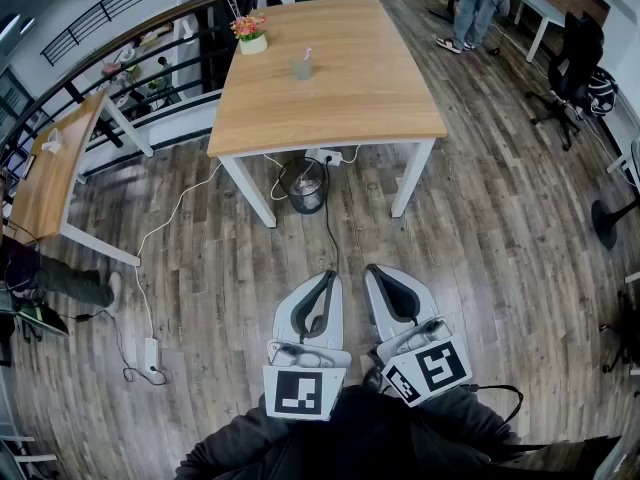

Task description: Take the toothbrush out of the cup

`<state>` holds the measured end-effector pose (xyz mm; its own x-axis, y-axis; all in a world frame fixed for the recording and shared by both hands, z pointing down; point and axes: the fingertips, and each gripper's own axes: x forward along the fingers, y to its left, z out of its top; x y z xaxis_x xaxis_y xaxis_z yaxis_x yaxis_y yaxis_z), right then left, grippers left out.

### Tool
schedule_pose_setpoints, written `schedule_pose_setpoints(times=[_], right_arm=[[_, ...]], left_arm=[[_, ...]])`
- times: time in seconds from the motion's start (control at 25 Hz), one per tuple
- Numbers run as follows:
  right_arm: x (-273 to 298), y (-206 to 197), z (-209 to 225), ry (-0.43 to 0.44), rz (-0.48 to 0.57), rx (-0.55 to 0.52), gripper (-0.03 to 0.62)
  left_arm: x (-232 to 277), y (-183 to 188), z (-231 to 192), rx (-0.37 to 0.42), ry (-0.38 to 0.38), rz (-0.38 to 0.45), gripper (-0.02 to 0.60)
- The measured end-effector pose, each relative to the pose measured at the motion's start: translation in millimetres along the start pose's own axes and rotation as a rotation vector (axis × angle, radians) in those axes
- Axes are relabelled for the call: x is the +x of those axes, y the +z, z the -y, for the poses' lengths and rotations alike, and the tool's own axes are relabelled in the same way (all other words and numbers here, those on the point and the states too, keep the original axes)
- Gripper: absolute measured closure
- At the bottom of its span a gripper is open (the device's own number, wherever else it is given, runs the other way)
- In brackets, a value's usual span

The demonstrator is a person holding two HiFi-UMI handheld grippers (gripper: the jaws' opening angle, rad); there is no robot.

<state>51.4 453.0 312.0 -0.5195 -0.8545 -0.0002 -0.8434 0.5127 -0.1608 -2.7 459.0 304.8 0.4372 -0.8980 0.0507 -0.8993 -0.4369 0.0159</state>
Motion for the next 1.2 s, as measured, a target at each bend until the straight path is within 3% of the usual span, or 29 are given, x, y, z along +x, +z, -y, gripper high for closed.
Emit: schedule_pose_setpoints(times=[0.2, 0.52, 0.96, 1.2], right_arm=[[66, 7, -11, -0.018, 0.002, 0.005, 0.594], [153, 16, -20, -0.044, -0.007, -0.005, 0.594], [191, 20, -33, -0.05, -0.018, -0.058, 0.594], [199, 16, 3, -0.063, -0.026, -0.028, 0.594]], left_arm=[[27, 14, -74, 0.002, 0.02, 0.011, 0.574], [69, 27, -151, -0.012, -0.019, 0.018, 0.574], [87, 24, -182, -0.055, -0.049, 0.039, 0.574], [120, 19, -172, -0.048, -0.058, 0.022, 0.574]])
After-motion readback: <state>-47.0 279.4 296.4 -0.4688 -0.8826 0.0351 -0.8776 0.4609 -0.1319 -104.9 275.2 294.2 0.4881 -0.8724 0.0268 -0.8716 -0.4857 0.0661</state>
